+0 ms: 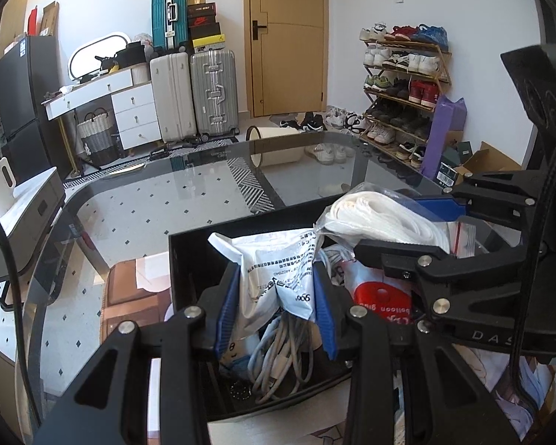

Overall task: Organize soft objects
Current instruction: 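Lower both items into the box and open both tools, then withdraw both tools from the box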

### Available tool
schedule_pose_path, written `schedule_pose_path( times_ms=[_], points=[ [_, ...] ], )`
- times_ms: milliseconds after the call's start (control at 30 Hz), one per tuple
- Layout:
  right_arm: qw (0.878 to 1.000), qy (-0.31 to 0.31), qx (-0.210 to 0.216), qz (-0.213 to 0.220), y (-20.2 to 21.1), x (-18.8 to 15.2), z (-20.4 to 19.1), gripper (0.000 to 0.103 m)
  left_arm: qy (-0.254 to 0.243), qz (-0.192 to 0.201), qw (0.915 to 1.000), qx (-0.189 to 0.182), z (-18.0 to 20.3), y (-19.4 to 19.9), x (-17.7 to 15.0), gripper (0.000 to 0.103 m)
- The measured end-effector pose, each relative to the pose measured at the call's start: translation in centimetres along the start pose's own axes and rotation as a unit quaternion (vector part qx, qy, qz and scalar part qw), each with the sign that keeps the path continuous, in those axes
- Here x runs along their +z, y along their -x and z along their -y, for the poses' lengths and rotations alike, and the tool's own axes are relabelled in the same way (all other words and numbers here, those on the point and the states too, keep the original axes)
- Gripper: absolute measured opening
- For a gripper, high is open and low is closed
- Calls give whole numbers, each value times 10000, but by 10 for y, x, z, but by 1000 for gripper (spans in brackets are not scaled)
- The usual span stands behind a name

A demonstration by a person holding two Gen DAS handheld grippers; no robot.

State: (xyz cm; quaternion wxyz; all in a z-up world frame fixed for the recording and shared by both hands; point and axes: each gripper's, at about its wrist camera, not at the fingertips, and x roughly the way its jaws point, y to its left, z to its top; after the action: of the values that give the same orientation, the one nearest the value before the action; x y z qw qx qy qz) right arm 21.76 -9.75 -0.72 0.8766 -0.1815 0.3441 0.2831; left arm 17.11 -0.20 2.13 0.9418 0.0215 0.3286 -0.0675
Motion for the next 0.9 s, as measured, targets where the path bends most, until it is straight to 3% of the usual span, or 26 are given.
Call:
schedule_pose_path(
  times_ms=[167,433,500,533,567,667,767,833,900],
  points=[
    [10000,41,-53,-54,-7,0,-4,43,-116,-26,9998,169,2,-3,-1,36],
    [10000,-52,-16,-32,-7,1,2,47,-110,-29,9999,83,3,-2,-3,44],
    [10000,-64,-28,23,-1,0,3,51,-110,-44,9999,63,1,-1,-2,45],
    [10000,-78,-22,57,2,0,3,56,-106,-59,9999,46,1,-1,-2,45],
    [9999,-112,-28,86,5,0,5,67,-100,-68,9999,45,1,0,-2,45],
    [9992,-251,-101,288,18,-3,12,87,21,-34,10000,3,-4,7,-2,63],
    [9985,-369,-116,378,32,-7,17,89,155,35,9998,-69,-9,17,-1,66],
    [9981,-398,-146,445,41,-9,19,93,206,78,9998,-32,-11,24,0,82],
    [9975,-443,-157,521,51,-11,21,96,299,210,9993,7,-14,34,0,92]
  ],
)
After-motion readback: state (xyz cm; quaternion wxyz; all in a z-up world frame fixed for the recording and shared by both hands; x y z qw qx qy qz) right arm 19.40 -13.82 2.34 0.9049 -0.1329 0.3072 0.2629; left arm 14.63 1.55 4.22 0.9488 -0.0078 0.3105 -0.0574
